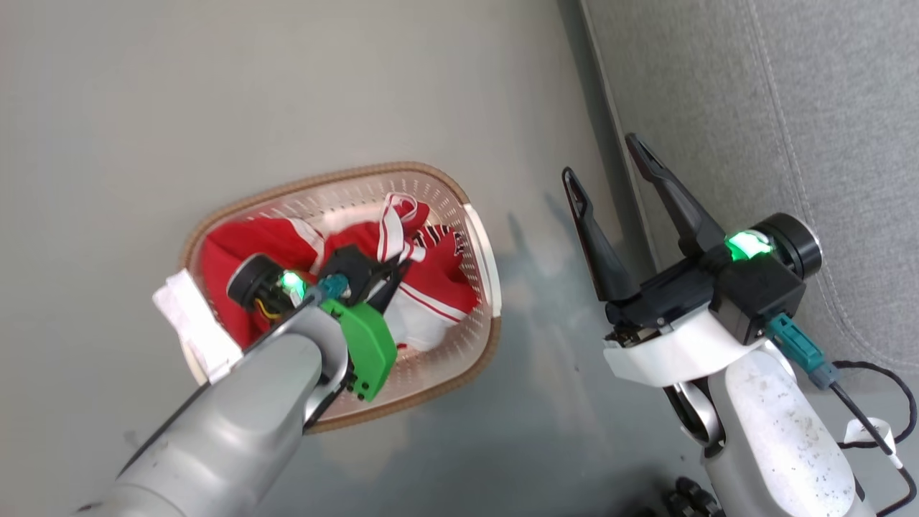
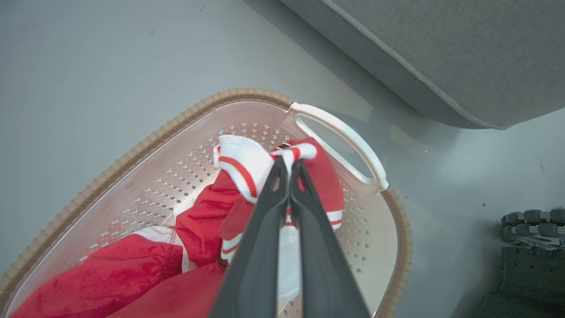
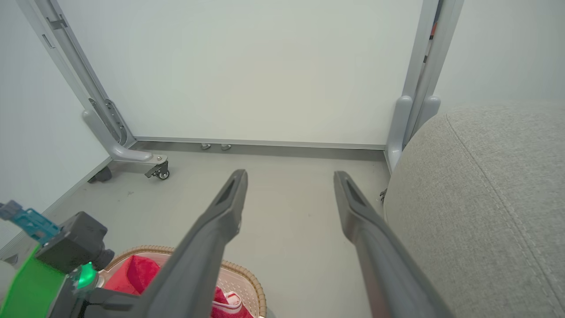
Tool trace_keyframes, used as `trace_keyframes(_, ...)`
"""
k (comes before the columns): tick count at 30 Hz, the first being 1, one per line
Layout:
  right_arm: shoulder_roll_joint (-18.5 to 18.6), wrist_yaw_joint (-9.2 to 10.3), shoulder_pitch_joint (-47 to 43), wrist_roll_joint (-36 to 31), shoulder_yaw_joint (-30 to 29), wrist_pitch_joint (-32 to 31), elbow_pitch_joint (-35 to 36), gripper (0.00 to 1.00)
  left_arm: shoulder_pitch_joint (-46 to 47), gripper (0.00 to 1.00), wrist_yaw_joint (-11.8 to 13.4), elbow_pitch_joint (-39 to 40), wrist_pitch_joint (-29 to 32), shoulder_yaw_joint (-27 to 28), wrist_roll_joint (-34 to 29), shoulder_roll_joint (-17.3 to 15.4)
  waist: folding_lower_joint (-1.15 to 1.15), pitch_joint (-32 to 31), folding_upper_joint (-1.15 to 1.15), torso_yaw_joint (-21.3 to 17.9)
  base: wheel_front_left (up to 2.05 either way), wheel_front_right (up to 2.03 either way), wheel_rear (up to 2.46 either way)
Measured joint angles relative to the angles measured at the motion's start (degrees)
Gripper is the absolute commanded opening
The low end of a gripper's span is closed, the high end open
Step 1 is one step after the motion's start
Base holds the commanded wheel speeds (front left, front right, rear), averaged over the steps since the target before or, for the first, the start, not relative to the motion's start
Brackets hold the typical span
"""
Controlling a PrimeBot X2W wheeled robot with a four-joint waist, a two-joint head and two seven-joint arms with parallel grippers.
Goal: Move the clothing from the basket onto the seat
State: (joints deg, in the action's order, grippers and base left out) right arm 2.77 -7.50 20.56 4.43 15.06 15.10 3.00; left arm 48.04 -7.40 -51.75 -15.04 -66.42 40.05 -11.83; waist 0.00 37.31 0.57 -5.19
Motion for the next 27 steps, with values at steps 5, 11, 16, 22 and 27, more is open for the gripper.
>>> trace_keyframes(5, 0.0, 0.00, -1.5, -0.1, -0.5, 0.0, -1.6, 1.00, -4.4, 0.00, 0.0, 5.9, 0.0, 4.7, -2.3, -1.2, 0.00, -4.7, 0.00, 2.0, 0.00, 0.00, 0.00)
trace_keyframes(11, 0.0, 0.00, -3.8, 0.0, -1.2, 0.0, -3.1, 1.00, -9.6, 0.00, 0.0, 12.3, 0.0, 10.5, -5.2, -1.4, 0.00, -10.2, 0.00, 4.5, 0.00, 0.00, 0.00)
trace_keyframes(16, 0.0, 0.00, -6.0, 0.1, -1.6, 0.0, -4.2, 1.00, -13.7, 0.00, 0.0, 18.4, 0.0, 16.0, -7.9, -1.6, 0.00, -14.6, 0.00, 6.4, 0.00, 0.00, 0.00)
trace_keyframes(22, 0.0, 0.00, -8.6, 0.6, -2.1, 0.0, -5.2, 1.00, -18.1, 0.00, 0.0, 25.6, 0.0, 22.4, -10.5, -1.9, 0.00, -19.7, 0.00, 8.2, 0.00, 0.00, 0.00)
trace_keyframes(27, 0.0, 0.00, -10.7, 1.4, -2.4, 0.0, -5.2, 1.00, -20.5, 0.00, 0.0, 31.5, 0.0, 27.4, -12.8, -2.0, 0.00, -23.8, 0.00, 9.4, 0.00, 0.00, 0.00)
